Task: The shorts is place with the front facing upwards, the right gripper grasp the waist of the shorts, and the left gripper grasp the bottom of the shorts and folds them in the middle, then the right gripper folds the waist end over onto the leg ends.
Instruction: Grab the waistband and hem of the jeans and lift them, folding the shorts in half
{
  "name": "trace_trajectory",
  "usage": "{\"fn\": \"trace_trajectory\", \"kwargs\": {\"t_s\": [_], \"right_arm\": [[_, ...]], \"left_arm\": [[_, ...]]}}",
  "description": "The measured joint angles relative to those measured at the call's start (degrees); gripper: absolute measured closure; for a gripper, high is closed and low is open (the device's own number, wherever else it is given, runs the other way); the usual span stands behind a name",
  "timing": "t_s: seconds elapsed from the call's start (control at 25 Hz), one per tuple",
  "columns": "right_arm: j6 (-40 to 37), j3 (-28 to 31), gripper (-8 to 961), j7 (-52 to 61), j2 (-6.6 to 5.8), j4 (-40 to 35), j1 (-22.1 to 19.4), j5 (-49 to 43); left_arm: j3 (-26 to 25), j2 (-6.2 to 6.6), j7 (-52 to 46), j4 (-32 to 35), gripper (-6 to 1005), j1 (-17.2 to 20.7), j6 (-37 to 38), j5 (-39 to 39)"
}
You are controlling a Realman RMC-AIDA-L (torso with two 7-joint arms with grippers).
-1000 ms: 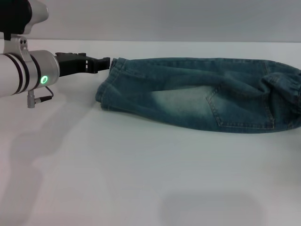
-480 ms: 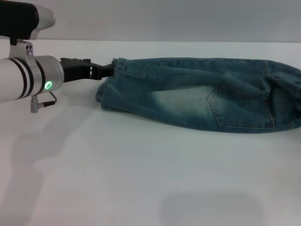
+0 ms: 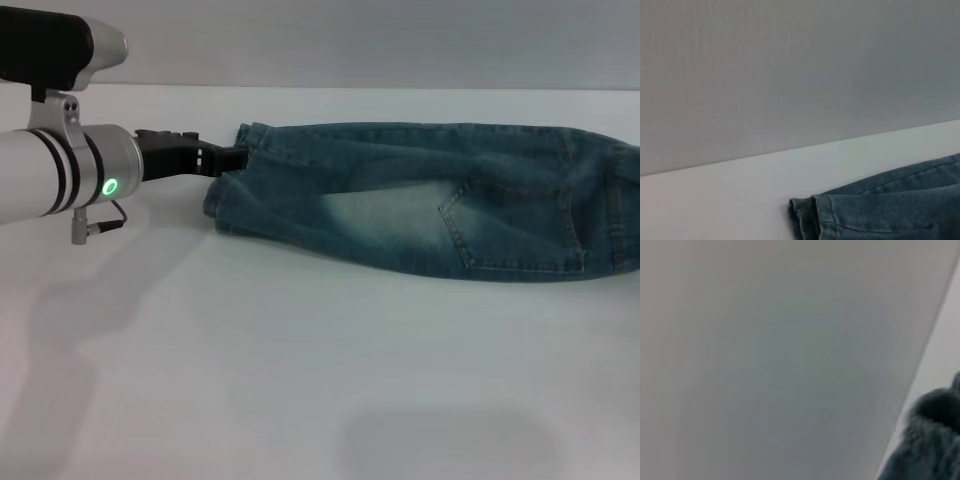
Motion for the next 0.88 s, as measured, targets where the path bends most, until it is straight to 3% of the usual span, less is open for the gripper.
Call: {"fn": "trace_trajectory", "kwargs": {"t_s": [0.2, 0.4, 0.56, 0.76, 0.88], "right_arm": [[-2.03, -0.46, 278, 0.19, 1.57, -3.2, -0.08, -0.39], [2.08, -0.59, 278, -0.29, 1.66, -1.43, 1.54, -3.16], [5.69, -0.17, 279, -0.19, 0.86, -0.81, 2.39, -3.26], [10.34, -0.37, 279, -0.12, -2.09, 2.28, 6.93, -3.28], [13.07, -0.56, 279, 0.02, -3.2, 3.26, 8.83, -3.29]], "left_arm": [[0.01, 0.0, 0.15, 1.55, 281, -1.13, 0.08, 0.0], [0.01, 0.0, 0.18, 1.86, 281, -1.31, 0.26, 0.0], [-0.14, 0.0, 0.19, 1.92, 281, -1.3, 0.31, 0.0], [-0.2, 0.0, 0.19, 1.92, 281, -1.22, 0.61, 0.0], [-0.3, 0.0, 0.19, 2.38, 281, -1.19, 0.8, 0.0]]}}
